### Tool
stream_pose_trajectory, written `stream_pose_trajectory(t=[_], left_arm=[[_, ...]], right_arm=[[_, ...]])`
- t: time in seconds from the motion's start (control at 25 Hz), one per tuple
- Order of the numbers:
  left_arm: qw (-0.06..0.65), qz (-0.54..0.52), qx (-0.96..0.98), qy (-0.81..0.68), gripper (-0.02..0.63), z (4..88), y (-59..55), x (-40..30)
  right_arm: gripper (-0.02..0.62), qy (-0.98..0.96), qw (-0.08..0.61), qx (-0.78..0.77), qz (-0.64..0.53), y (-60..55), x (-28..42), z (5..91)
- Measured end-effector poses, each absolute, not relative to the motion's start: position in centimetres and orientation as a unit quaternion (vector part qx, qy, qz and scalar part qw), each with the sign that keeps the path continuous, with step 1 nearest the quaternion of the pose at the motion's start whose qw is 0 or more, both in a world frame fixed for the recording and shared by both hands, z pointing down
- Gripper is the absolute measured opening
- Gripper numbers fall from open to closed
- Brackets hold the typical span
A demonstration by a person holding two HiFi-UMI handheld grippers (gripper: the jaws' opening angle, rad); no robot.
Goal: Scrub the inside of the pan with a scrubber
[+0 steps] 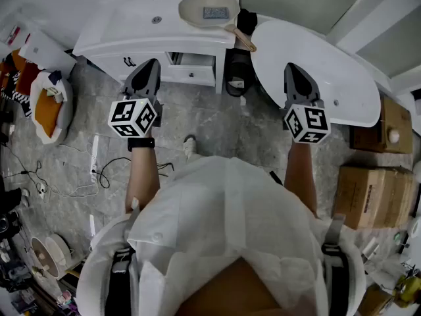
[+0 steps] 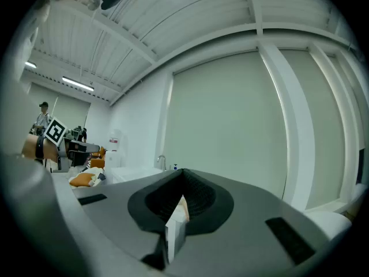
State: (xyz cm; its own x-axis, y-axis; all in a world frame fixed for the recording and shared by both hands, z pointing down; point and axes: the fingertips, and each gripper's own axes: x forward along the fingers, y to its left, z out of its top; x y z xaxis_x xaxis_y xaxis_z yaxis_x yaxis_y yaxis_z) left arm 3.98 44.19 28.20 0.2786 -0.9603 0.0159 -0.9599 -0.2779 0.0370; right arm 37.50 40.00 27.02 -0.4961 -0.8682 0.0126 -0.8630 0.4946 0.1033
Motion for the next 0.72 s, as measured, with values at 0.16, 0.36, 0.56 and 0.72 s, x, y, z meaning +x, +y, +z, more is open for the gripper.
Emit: stream_pose_trajectory(t=[0.16,0.36,0.56,0.72], left_arm=[[0.017,-0.004,0.802,-0.598,0.021,28.2,43.4,3.6],[0.021,-0.003,0.801,-0.598,0.021,28.3,42.7,3.0],[0.026,0.001,0.802,-0.596,0.020,28.8,41.7,2.7],[0.033,0.008,0.802,-0.597,0.020,29.8,41.1,2.2]], right_arm=[[0.008,-0.863,0.026,0.502,-0.047,39.5,37.0,26.7],[0.008,-0.863,0.029,0.502,-0.044,38.9,36.4,26.8],[0.008,-0.864,0.036,0.500,-0.040,37.8,36.1,27.3],[0.008,-0.867,0.043,0.496,-0.033,37.0,35.7,28.1]])
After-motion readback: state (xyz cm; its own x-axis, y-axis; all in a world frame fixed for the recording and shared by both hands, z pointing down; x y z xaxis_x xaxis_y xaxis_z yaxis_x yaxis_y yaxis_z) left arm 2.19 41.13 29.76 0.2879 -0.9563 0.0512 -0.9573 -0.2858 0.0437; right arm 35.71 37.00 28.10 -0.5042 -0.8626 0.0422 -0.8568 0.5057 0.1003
